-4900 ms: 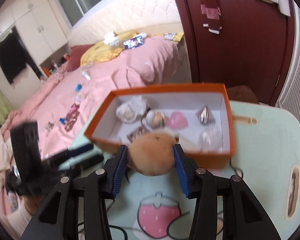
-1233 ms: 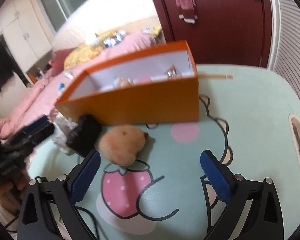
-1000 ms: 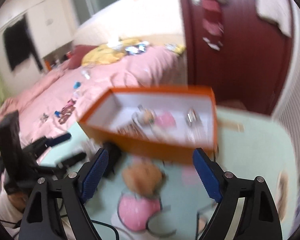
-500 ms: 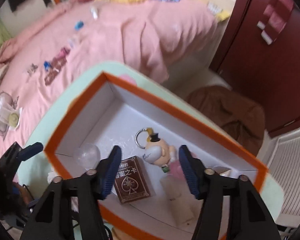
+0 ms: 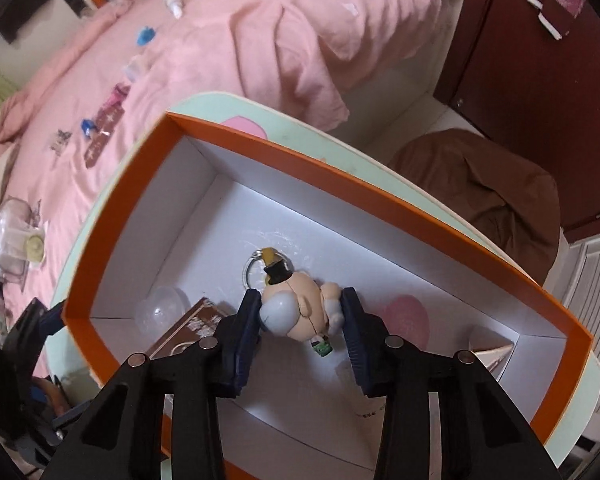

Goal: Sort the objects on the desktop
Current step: 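Grasp the figurine keychain in the box and set it on the table with the right gripper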

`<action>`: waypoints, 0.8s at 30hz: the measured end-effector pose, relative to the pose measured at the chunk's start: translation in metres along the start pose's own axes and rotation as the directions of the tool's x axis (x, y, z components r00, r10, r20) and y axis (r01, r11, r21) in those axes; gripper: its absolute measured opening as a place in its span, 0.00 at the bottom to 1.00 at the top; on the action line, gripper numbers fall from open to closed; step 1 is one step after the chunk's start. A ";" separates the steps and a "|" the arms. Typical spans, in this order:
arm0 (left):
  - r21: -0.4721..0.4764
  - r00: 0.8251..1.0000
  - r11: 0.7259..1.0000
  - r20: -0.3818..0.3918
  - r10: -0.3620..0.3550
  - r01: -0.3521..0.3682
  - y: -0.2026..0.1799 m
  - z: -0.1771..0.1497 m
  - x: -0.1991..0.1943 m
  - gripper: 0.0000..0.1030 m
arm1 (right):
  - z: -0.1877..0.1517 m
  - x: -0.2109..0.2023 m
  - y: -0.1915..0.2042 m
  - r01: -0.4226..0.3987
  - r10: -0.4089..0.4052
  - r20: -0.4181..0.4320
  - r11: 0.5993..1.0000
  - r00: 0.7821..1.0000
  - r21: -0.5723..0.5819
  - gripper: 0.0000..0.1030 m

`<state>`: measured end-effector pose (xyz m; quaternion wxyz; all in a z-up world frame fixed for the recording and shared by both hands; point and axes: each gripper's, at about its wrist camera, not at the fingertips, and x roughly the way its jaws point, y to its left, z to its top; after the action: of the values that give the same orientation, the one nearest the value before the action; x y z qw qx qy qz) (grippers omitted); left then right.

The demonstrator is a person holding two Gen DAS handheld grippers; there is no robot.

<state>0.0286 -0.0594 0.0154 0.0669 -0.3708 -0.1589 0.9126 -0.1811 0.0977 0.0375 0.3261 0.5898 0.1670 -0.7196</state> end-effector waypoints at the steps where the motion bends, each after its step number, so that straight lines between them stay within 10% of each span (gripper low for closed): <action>1: 0.001 1.000 1.000 0.001 0.002 -0.002 0.000 0.000 0.000 0.80 | -0.002 -0.005 0.001 -0.002 0.002 0.023 1.000 1.000 0.000 0.38; 15: -0.007 1.000 1.000 0.015 0.017 -0.017 0.001 0.002 -0.002 0.80 | -0.097 -0.120 0.028 -0.268 0.227 0.425 0.963 0.876 0.036 0.38; 24: -0.021 0.999 0.999 0.023 0.034 -0.033 0.005 0.003 -0.003 0.80 | -0.155 -0.063 0.042 -0.214 0.162 0.309 0.967 0.937 0.142 0.38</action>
<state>0.0283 -0.0654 0.0177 0.0459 -0.3635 -0.1629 0.9161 -0.0327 0.1808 0.0657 0.3625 0.5154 -0.0039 -0.7765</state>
